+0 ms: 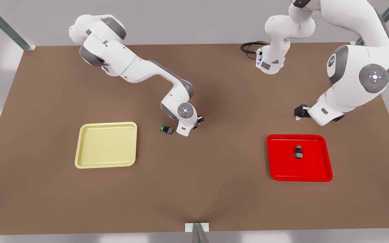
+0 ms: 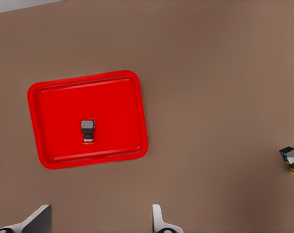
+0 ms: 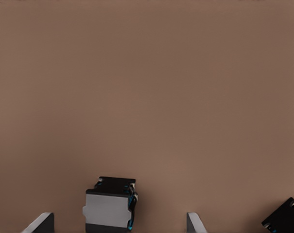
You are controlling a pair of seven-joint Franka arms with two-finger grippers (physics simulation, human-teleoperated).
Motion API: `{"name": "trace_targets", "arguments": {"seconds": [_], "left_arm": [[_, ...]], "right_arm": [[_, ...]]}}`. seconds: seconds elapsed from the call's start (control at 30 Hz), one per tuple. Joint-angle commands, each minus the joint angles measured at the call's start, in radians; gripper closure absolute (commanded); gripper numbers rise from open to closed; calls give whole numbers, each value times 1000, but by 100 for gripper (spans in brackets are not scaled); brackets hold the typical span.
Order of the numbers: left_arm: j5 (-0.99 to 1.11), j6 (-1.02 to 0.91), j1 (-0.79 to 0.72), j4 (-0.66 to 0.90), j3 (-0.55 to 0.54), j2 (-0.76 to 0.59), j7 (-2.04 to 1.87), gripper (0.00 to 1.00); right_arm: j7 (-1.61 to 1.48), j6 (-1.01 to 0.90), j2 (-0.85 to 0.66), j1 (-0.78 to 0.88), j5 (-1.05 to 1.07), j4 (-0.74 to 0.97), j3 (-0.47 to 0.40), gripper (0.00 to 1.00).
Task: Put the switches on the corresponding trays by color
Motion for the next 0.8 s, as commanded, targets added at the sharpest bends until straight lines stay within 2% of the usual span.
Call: {"name": "trace_targets", "arguments": {"seconds": [0.0, 0.03, 0.6, 0.63, 0.67, 0.77], "left_arm": [[-1, 2, 3, 0, 3, -5, 1, 0], [-1, 17, 3, -3, 1, -18, 1, 0], [9, 22, 2, -8, -3, -21, -9, 0], [9, 22, 2, -8, -3, -21, -9, 0], [9, 22, 2, -9, -3, -21, -9, 0], [7, 22, 2, -11, -3, -21, -12, 0]], "right_arm": [[2, 2, 3, 0, -2, 14, 0, 0], [11, 2, 6, 37, -3, 17, -1, 0], [8, 30, 58, 43, -6, 13, -17, 1], [2, 30, 61, 43, -8, 14, -17, 25], [0, 30, 63, 43, -8, 16, -17, 41], [-1, 27, 63, 43, -6, 17, -17, 47]]}}
